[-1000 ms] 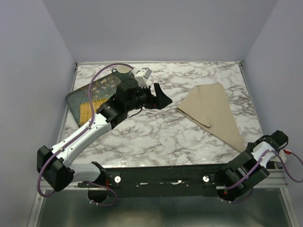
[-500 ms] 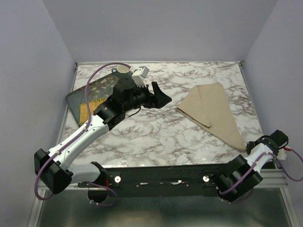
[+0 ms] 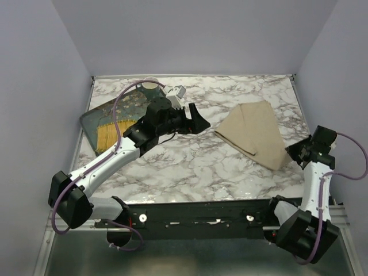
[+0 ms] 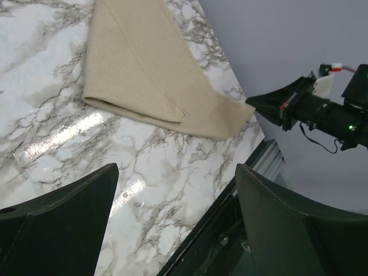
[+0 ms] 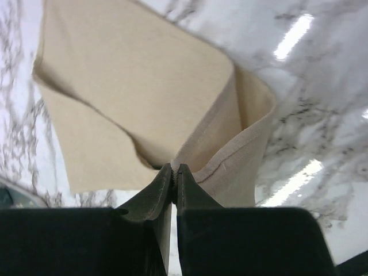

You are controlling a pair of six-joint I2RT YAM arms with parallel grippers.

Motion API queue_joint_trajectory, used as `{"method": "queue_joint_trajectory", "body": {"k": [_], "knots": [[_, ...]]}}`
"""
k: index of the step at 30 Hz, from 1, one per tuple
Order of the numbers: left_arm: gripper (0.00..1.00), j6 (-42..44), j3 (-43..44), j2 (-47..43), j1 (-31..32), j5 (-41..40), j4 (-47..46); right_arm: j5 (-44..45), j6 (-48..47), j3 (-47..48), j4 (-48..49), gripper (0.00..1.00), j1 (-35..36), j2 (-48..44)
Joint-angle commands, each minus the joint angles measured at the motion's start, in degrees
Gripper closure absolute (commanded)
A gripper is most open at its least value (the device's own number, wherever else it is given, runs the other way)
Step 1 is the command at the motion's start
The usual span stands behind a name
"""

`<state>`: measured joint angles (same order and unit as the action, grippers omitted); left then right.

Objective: Fold the napkin, place the utensils inside, and roll it up
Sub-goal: Fold the napkin

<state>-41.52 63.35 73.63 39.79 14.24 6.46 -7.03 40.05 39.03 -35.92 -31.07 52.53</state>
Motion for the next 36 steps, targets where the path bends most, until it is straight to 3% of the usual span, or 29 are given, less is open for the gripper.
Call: {"method": "queue_joint_trajectory", "body": {"k": [1,10,16,26,36], "knots": [[0.09,-0.32,-1.65,1.08,-0.33,1.06,-1.80,0.26,-4.72,6.22,1.55,0.87,9.33,1.96],[0.09,-0.85,-1.83,2.75,-0.41,0.70,-2.94,2.80,-7.88,19.24,3.49,0.87,26.91,13.89],[0.09,-0.23,-1.39,3.45,-0.77,0.35,-1.80,3.68,-9.73,26.88,4.72,0.87,35.00,22.51],[0.09,0.39,-1.04,4.25,-1.82,0.52,-1.10,5.79,-13.42,35.14,5.34,0.86,42.93,33.07],[0.09,0.82,-0.77,4.60,-2.61,0.79,-0.57,2.98,-15.79,39.72,5.07,0.84,45.48,41.86]]}}
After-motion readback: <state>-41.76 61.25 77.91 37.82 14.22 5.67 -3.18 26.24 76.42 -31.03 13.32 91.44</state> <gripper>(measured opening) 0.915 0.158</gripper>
